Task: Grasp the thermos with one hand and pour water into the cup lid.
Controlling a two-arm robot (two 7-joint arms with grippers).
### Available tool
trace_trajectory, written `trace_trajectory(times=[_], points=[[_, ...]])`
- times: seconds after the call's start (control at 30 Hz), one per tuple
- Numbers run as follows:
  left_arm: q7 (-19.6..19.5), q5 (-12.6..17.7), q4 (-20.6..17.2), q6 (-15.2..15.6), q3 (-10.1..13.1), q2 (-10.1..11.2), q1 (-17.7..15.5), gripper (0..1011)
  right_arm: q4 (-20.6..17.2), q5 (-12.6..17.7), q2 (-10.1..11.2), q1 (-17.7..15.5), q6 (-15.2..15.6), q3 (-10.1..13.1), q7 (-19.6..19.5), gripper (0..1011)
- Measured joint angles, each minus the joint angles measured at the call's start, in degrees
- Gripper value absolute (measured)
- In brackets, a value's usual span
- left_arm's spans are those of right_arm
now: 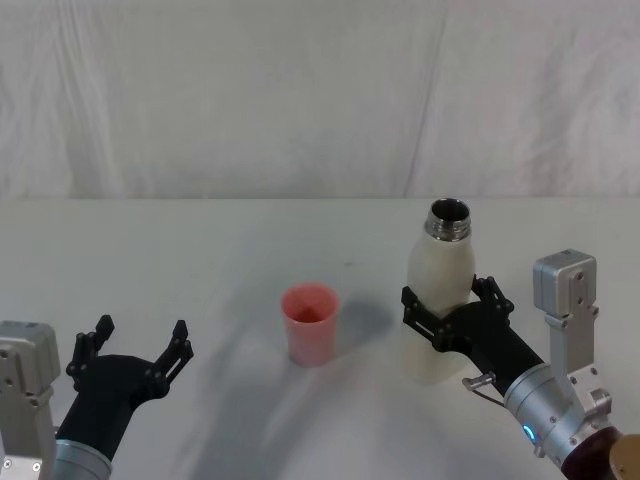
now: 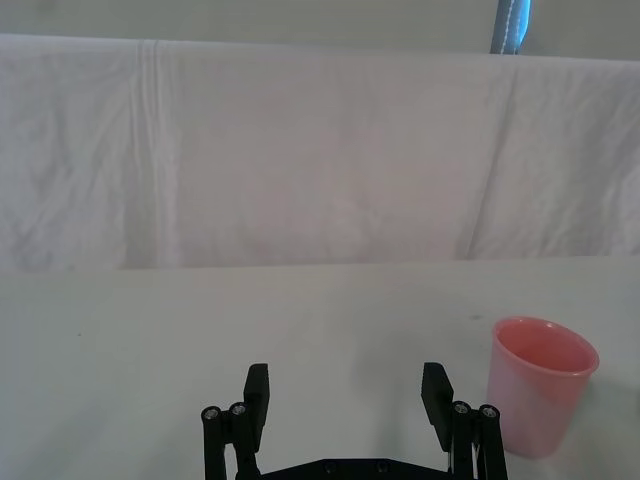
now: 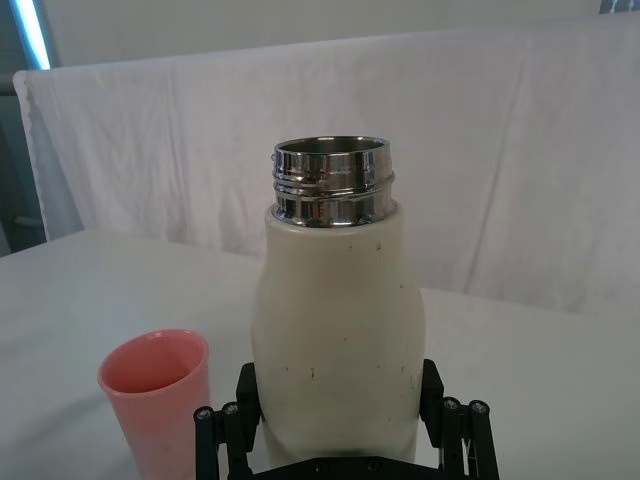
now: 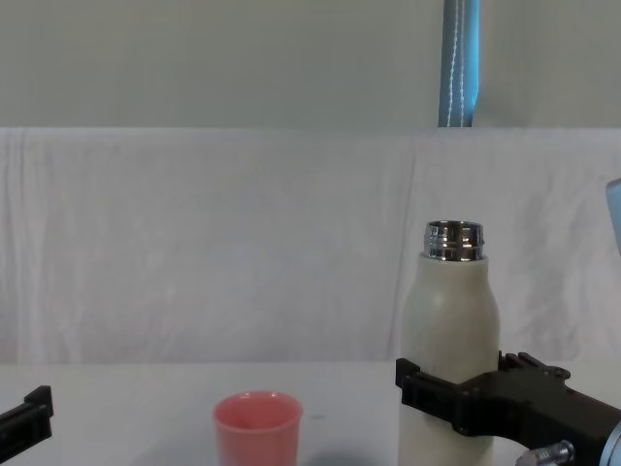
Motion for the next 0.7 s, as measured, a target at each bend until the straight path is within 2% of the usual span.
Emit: trace_trajectory(times=[0.37,0.6,0.7], points=[[0.00,0.00,0.00,0.00,0.00,0.00,0.00,1001,-0.84,-0.08,0.31,-0.12,-0.02,0.02,-0.11,957],[0.00,0.00,0.00,0.00,0.00,0.00,0.00,1001,-1.22,-1.64,2.11,1.06,-1.30,-0.54,1.01,957],[0.00,0.00,0.00,0.00,0.00,0.00,0.00,1001,0.01,-3.56,3.69,3.24,-3.12,-1.13,2.23,957]])
